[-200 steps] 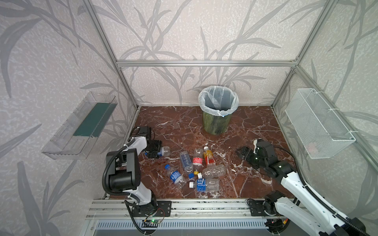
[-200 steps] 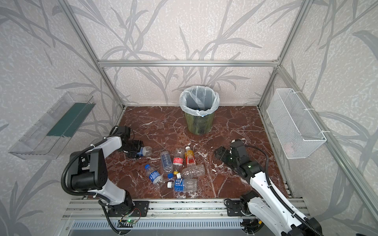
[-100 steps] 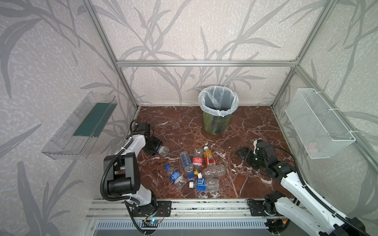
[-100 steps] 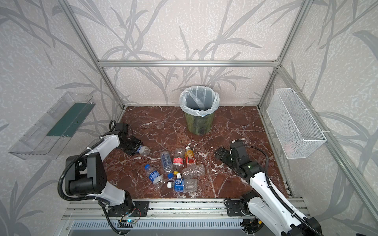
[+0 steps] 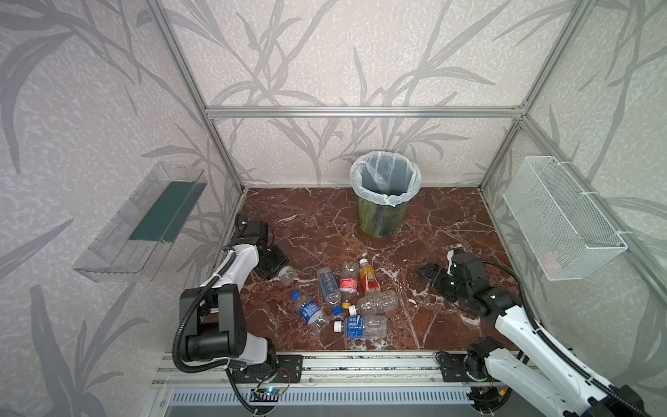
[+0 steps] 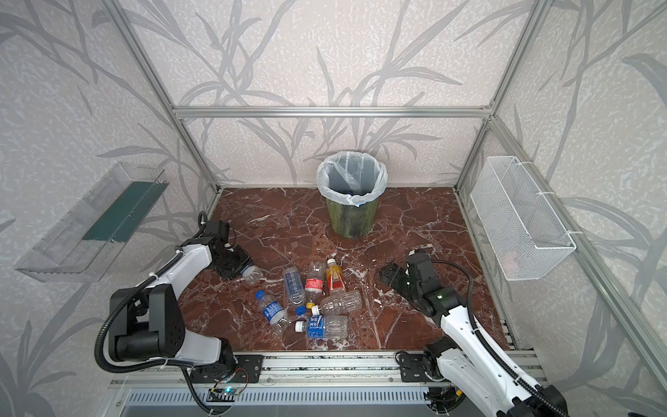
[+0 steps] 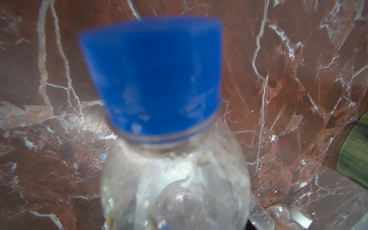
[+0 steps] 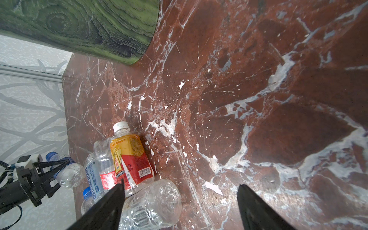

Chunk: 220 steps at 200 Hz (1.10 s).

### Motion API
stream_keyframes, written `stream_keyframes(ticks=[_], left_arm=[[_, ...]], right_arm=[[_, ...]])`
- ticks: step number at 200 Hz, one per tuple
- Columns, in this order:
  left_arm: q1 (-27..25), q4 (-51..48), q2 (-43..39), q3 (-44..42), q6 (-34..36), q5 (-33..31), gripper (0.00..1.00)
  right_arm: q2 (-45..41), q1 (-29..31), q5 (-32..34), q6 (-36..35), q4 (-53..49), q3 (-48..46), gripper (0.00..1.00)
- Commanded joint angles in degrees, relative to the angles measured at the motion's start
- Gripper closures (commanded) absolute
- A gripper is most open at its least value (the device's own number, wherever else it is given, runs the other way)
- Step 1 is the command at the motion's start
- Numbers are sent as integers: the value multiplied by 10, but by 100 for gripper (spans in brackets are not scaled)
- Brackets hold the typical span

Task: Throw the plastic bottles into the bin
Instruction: 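Hold the blue-capped bottle in the left gripper and raise it off the table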

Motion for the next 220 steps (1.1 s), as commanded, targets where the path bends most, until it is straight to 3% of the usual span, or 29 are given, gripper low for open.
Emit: stream_keyframes(ticks=[1, 108, 140, 220], left_arm=[[-24, -19, 13, -5, 29, -22, 51], [-52, -7, 45, -2, 30, -41, 30], [-53, -6, 50, -2, 28, -43, 31], [-53, -1, 49, -6, 29, -28, 48]], right_arm=[[-11, 3, 6, -5, -1, -6, 11], [-19, 3, 10, -8, -12, -6, 12], [-19, 3, 11, -8, -13, -4, 12], [-28, 3, 16, -10, -20, -4, 12]])
